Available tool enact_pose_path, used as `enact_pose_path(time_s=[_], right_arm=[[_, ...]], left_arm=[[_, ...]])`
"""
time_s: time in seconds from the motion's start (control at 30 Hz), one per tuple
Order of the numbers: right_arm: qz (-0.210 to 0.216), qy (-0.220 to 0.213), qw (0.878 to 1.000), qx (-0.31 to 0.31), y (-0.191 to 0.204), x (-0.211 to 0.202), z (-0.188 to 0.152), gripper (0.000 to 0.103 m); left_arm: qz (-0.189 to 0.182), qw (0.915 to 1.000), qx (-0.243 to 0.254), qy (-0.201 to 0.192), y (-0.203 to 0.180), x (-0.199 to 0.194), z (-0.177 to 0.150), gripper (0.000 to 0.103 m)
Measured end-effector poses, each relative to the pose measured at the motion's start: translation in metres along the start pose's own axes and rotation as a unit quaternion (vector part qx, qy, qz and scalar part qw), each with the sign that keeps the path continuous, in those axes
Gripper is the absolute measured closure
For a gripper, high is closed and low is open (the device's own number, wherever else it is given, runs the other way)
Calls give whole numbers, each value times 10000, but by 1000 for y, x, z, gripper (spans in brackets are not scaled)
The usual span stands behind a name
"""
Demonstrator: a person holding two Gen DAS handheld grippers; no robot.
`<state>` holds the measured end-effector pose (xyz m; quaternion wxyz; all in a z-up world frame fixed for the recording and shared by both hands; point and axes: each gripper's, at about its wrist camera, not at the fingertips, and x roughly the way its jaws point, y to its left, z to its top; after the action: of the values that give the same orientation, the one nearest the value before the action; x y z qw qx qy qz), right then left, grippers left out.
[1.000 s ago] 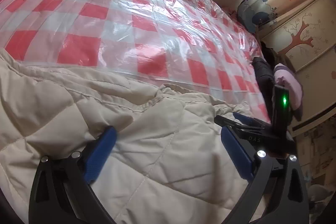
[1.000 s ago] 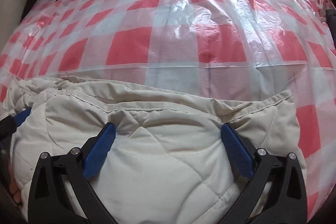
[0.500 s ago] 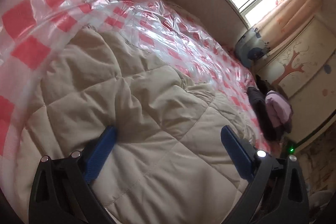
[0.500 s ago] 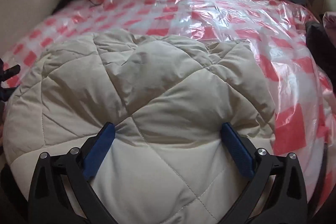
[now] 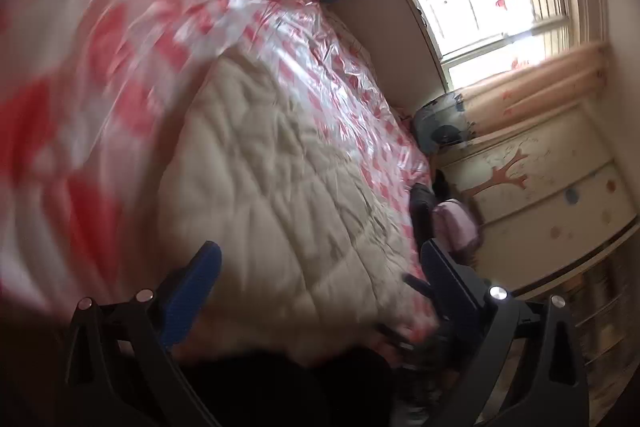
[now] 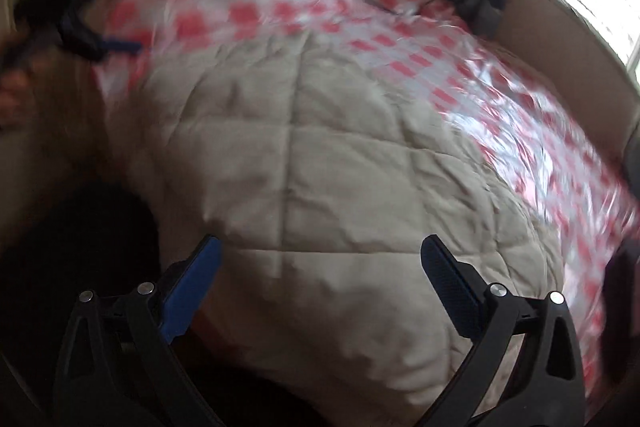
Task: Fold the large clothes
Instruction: 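Grasp the jacket bundle edge with both tools and lift it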
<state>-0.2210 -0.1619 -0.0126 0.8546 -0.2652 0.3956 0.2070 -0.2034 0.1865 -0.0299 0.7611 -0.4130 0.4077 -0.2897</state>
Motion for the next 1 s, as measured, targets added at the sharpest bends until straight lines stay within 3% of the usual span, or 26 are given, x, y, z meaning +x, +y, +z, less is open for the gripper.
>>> enact_pose_path(time_s=[0.07, 0.13, 0.2, 0.3, 0.37, 0.47, 0.53, 0.6, 0.67, 0.77, 0.83, 0.87, 0.93, 1.0], right_arm=[[-484, 306, 9972, -485, 22, 26, 2, 6], [-548, 448, 9972, -259, 24, 42, 4, 6], [112, 317, 9949, 952, -9, 44, 4, 6], [872, 116, 9688, 2317, -50, 46, -7, 7], [1053, 87, 9582, 2660, -60, 47, -10, 7], [1133, 101, 9552, 2732, -65, 46, -6, 7], [1210, 103, 9549, 2709, -67, 45, -4, 7], [1328, 118, 9537, 2696, -71, 41, -5, 7], [1520, 46, 9483, 2785, -71, 25, -14, 7], [2081, -372, 9056, 3676, -98, -22, -60, 7], [2316, -623, 8524, 4647, -127, -48, -115, 7], [2422, -715, 8162, 5196, -142, -56, -151, 7], [2560, -763, 7591, 5936, -162, -59, -206, 7], [2552, -664, 7253, 6360, -174, -53, -243, 7]], left_arm=[[-309, 9989, -334, 77, 12, -9, -20, 7], [-603, 9962, -614, 159, 20, -10, -36, 7], [-781, 9936, -774, 244, 25, -3, -47, 7], [-934, 9897, -987, 443, 31, 22, -56, 7], [-1076, 9870, -1044, 584, 31, 40, -56, 7], [-1161, 9859, -1030, 622, 27, 71, -49, 7], [-986, 9887, -1004, 520, 28, 88, -42, 7], [-522, 9942, -892, 296, 30, 100, -35, 7], [-278, 9944, -1022, 15, 35, 104, -31, 7], [-240, 9924, -1174, -289, 33, 100, -33, 7], [-35, 9944, -1008, -325, 27, 103, -39, 7], [47, 9949, -953, -336, 24, 105, -42, 7], [240, 9948, -904, -409, 19, 108, -49, 7], [364, 9939, -924, -482, 18, 105, -51, 7]])
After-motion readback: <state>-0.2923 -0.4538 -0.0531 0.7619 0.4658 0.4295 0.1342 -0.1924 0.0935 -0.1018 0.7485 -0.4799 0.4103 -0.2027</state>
